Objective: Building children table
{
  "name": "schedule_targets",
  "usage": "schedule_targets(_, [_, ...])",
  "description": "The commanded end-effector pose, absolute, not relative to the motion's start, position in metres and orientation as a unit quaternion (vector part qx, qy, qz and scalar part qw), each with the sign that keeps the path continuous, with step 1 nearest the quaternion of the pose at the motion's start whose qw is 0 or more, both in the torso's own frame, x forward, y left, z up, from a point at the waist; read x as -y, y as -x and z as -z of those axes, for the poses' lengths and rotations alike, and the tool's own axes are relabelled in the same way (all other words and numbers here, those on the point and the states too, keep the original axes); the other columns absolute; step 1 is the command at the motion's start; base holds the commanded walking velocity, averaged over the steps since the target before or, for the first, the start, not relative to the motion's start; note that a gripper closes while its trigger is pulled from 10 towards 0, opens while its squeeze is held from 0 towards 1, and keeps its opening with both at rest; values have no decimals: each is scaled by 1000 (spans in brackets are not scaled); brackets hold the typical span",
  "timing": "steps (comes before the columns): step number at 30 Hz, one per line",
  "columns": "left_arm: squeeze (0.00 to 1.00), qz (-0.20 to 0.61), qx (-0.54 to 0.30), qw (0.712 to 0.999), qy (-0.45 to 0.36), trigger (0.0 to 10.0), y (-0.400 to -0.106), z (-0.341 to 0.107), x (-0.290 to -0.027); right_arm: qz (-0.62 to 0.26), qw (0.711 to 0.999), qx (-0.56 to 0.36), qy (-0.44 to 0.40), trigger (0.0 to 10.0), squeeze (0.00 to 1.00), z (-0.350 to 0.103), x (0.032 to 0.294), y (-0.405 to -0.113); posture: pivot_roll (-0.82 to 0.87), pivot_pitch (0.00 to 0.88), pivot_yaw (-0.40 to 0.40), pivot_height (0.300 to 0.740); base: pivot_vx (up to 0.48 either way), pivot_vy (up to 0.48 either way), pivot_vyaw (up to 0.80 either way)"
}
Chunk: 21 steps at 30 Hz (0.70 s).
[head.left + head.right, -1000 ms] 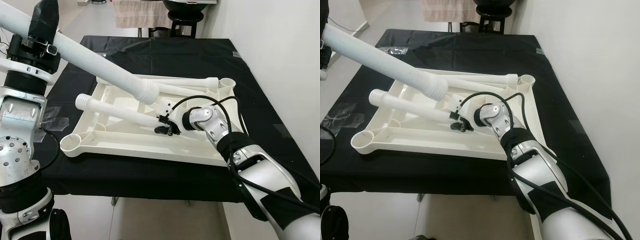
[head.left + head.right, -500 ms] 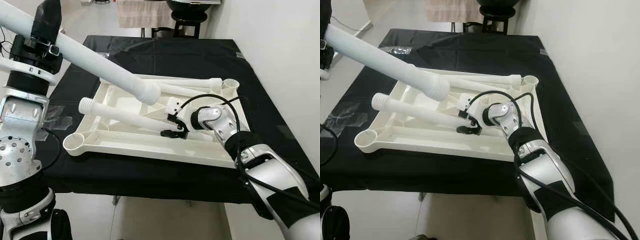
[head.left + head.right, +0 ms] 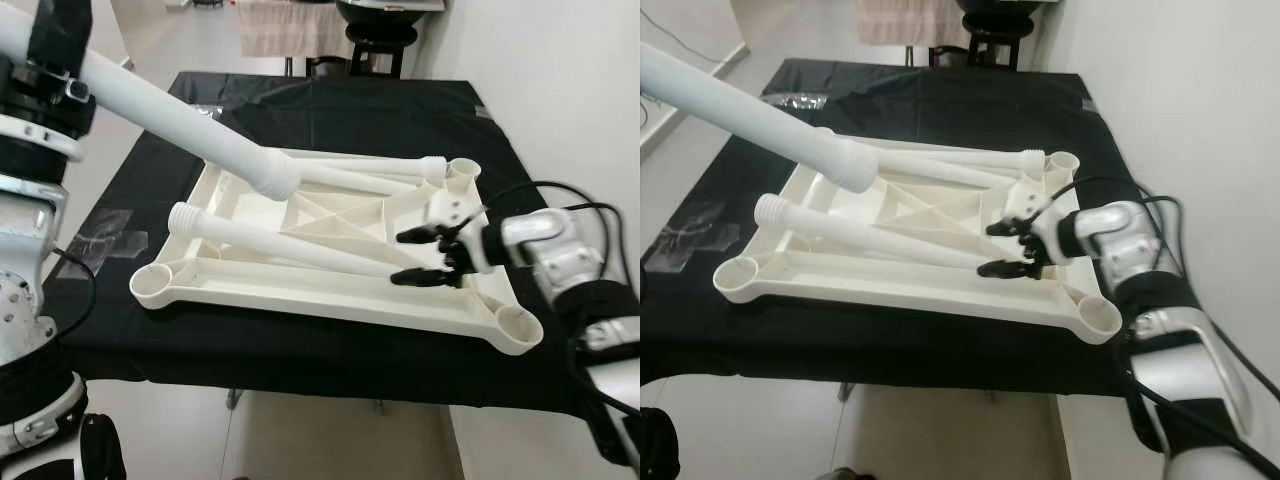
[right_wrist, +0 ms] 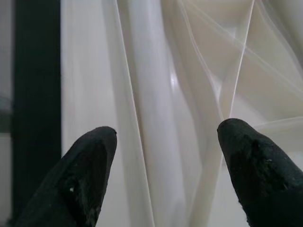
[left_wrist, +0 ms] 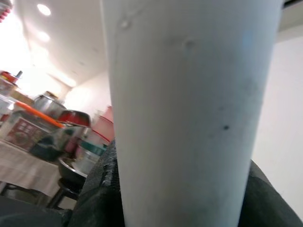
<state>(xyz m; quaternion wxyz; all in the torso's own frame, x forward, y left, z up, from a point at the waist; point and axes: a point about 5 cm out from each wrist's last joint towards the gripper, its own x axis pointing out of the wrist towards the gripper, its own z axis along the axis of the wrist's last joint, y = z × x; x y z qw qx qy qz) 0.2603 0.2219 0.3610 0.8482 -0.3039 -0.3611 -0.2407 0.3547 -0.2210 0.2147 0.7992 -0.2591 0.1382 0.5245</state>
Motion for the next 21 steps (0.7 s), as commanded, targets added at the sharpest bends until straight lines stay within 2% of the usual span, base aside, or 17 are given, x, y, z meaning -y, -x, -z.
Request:
schedule_targets(1, [0, 282, 352, 851, 268, 0, -256, -363, -213, -537, 805, -107, 229, 10000, 0, -226, 224, -348, 61, 80, -27, 740, 0, 0, 0])
schedule_targets(3, [0, 339, 320, 853, 234, 0, -259, -358, -195, -550, 812, -61, 186, 10000, 0, -235, 221, -339, 60, 75, -15, 740, 0, 0, 0])
schedule_targets(7, [0, 379, 297, 844, 237, 0, -264, -355, -181, -561, 812, -32, 155, 10000, 0, -239, 212, -332, 57, 71, -3, 740, 0, 0, 0])
schedule_targets(8, [0, 425, 265, 837, 222, 0, -271, -350, -164, -574, 810, 10, 122, 10000, 0, -245, 193, -327, 50, 62, 13, 740, 0, 0, 0])
schedule_targets(10, [0, 439, 255, 835, 214, 0, -274, -348, -158, -578, 809, 24, 109, 10000, 0, -247, 187, -325, 50, 61, 16, 740, 0, 0, 0])
schedule_targets(12, [0, 455, 248, 831, 200, 0, -275, -347, -151, -590, 801, 34, 93, 10000, 0, -249, 179, -322, 52, 59, 20, 740, 0, 0, 0])
schedule_targets(16, [0, 484, 245, 824, 164, 0, -285, -350, -138, -655, 754, 22, 43, 10000, 0, -242, 156, -301, 45, 51, 28, 740, 0, 0, 0])
schedule_targets(21, [0, 498, 247, 819, 140, 0, -289, -348, -130, -669, 742, -27, 38, 10000, 0, -222, 144, -290, 41, 45, 21, 740, 0, 0, 0])
